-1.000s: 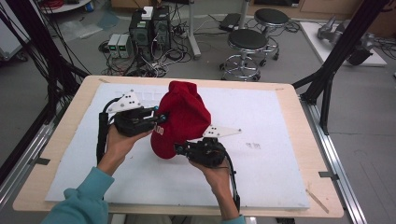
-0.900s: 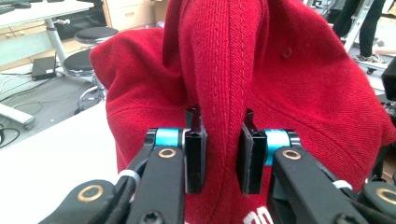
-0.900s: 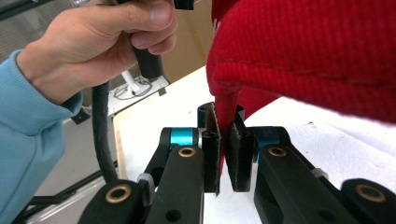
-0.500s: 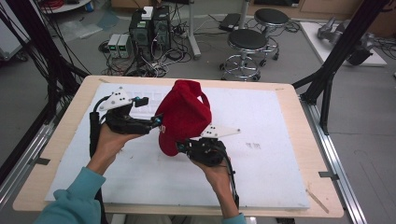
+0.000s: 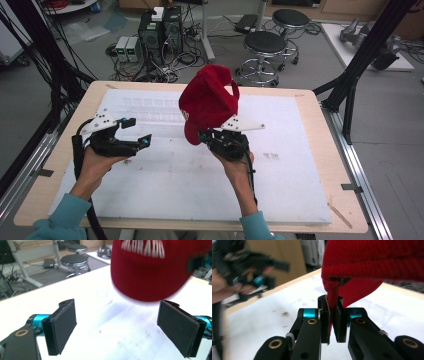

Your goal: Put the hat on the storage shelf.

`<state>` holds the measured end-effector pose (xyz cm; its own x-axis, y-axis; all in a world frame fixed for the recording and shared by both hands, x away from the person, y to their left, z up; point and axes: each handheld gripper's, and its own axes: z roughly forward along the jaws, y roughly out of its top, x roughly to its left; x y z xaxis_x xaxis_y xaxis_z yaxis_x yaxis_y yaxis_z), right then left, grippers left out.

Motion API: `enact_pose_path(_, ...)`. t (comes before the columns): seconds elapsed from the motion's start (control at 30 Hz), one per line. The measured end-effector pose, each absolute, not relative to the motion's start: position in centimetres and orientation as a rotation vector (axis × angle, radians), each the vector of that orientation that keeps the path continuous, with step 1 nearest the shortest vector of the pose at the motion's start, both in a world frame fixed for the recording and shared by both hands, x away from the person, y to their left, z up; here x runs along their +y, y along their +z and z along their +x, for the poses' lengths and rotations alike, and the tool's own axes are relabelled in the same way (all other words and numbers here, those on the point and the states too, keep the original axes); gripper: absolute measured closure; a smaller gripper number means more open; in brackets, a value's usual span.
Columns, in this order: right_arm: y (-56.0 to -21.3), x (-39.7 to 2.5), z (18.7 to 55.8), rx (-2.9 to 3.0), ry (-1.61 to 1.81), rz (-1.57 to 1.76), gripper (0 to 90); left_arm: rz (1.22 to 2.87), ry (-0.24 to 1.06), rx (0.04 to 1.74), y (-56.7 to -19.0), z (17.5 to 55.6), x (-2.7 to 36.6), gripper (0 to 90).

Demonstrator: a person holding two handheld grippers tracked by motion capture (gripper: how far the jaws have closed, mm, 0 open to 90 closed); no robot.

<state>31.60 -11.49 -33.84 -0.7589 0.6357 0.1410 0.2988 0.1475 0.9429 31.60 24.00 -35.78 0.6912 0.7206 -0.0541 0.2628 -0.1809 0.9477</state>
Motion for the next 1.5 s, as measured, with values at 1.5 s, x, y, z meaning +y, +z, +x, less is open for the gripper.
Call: enact_pose_path(1.5,-35.7,-9.9,41.3,2.033,1.505,0.988,85.8,1.654,0.638,0.91,-44.8,27.6,29.7,15.9)
